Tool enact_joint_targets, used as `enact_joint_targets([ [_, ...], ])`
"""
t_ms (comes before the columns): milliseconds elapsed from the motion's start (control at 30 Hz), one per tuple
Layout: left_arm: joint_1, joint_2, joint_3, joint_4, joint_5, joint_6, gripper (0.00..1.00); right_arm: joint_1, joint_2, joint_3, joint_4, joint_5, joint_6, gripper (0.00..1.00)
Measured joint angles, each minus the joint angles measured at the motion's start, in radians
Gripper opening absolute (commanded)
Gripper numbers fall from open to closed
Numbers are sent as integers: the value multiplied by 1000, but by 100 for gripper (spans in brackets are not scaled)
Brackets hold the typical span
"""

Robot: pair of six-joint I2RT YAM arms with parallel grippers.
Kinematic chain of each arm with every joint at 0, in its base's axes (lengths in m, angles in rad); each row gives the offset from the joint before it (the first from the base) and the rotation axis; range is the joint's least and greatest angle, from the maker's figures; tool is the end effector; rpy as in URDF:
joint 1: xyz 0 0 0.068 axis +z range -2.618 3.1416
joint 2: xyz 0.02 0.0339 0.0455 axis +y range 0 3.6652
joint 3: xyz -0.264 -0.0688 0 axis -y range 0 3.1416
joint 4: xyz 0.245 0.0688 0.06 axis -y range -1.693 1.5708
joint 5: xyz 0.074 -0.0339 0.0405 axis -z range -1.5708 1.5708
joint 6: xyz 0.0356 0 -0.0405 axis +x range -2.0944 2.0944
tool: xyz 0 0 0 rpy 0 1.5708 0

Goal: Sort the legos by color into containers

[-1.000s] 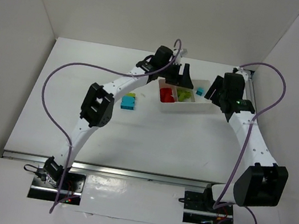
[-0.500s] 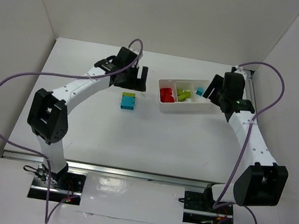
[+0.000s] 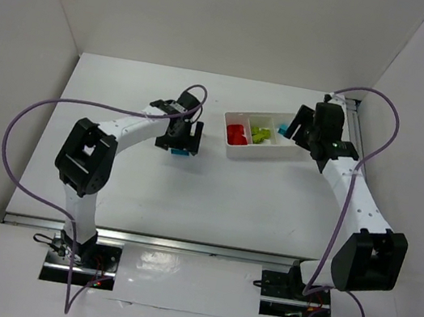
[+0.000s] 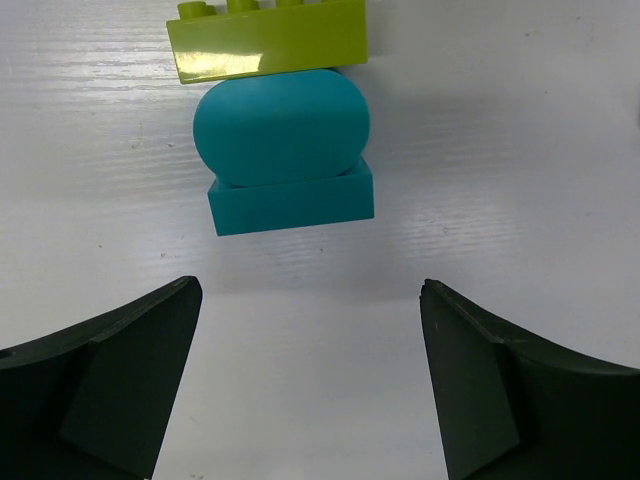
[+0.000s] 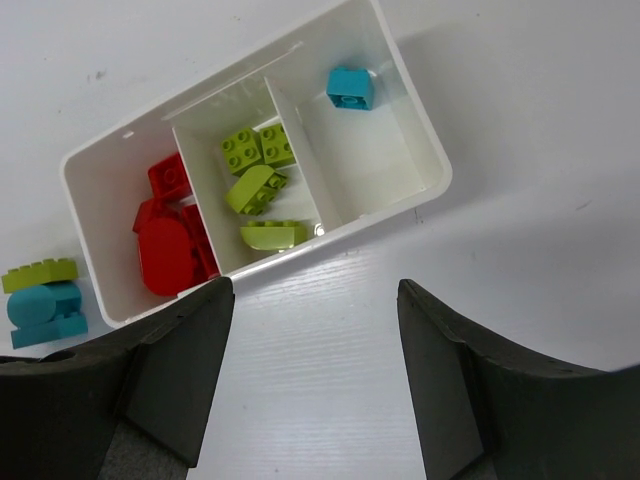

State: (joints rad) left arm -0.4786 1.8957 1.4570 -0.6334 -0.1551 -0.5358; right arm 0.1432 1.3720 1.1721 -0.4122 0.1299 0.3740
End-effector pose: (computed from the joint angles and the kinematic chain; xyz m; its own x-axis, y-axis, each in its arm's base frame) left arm 0.3609 -0.1811 0.2181 -0.8691 -0.1173 -0.4805 -0.0631 0.9898 -0.1275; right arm 0.3068 0.0396 0.3197 -0.5428 0.2878 -0.7891 0.1737 0.9576 0.2297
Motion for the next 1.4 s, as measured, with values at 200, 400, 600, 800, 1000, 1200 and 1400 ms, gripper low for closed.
enact_joint_targets([
  [200,6,61,3,11,-26,-23,100,10,11,-2,0,-6,0,74],
  [400,28,95,3,35,-23,-24,99,11,19,-2,0,-10,0,74],
  [600,39,134,6,69,-16,-23,93,16,30,-2,0,-10,0,74],
  [800,39,161,46,74,-13,-21,92,21,35,-1,0,-11,0,74],
  [1000,39,174,66,79,-14,-23,85,21,42,-1,0,-11,0,74],
  [1200,39,177,69,77,-26,-26,69,21,42,-1,1,-11,0,74],
  [1400,39,180,113,18,-17,39,33,21,65,26,-7,-39,-7,75],
])
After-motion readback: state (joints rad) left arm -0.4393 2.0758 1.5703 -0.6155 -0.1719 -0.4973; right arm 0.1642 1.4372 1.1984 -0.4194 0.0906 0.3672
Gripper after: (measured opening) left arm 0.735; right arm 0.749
